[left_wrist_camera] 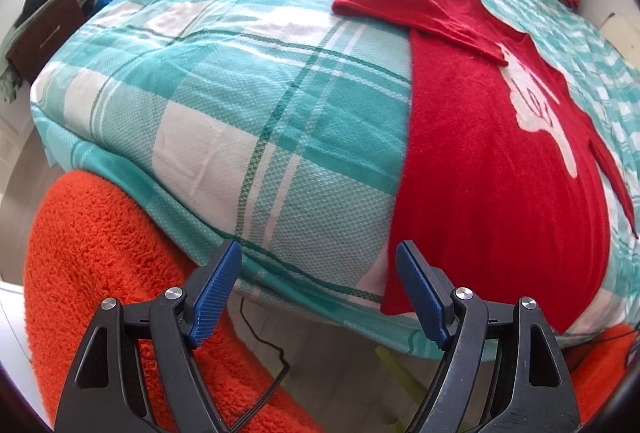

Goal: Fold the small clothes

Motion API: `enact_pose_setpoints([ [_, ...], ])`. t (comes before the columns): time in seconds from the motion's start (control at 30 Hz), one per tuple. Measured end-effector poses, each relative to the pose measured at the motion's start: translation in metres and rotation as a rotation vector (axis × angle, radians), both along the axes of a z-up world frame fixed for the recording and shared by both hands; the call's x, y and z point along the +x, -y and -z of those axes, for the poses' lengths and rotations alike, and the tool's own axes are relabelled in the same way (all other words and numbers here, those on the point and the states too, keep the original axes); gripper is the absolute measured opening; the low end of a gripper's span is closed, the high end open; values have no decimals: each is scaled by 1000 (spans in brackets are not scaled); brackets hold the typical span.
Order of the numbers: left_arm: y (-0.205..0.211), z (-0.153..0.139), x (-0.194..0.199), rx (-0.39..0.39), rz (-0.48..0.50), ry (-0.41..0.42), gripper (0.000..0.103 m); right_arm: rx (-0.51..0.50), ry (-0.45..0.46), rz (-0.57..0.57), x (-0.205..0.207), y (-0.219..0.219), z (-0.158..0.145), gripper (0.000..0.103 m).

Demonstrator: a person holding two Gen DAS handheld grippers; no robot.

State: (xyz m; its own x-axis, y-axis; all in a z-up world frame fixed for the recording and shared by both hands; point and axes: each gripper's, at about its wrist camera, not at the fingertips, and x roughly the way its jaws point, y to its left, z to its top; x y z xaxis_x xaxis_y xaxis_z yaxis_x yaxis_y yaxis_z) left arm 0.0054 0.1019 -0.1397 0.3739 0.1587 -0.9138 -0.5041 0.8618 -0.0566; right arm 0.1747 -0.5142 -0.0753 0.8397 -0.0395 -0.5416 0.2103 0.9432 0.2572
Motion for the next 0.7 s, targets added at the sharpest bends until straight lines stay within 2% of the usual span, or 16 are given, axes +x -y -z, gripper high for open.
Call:
enact_pose_setpoints([
  [0.1,26,-10,11,68,162,7,81,18,58,-31,-40,-29,-5,103],
  [0.2,48,-27,27,125,336,40,81,-20,109,-79,-59,-55,-13,103],
  [0.33,69,-47,62,231,514,77,81,-93,66,-160,-50,-83,-8,103],
  [0.4,73,-59,89,289,567,112,81,-111,35,-188,-44,-92,-2,103],
  [0.47,73,-65,122,291,582,119,81,-126,26,-222,-42,-100,3,103],
  [0.57,82,-59,171,306,611,69,81,-160,11,-264,-39,-111,9,103],
  [0.7,104,-25,220,463,693,-49,77,-166,-3,-286,-40,-115,14,103],
])
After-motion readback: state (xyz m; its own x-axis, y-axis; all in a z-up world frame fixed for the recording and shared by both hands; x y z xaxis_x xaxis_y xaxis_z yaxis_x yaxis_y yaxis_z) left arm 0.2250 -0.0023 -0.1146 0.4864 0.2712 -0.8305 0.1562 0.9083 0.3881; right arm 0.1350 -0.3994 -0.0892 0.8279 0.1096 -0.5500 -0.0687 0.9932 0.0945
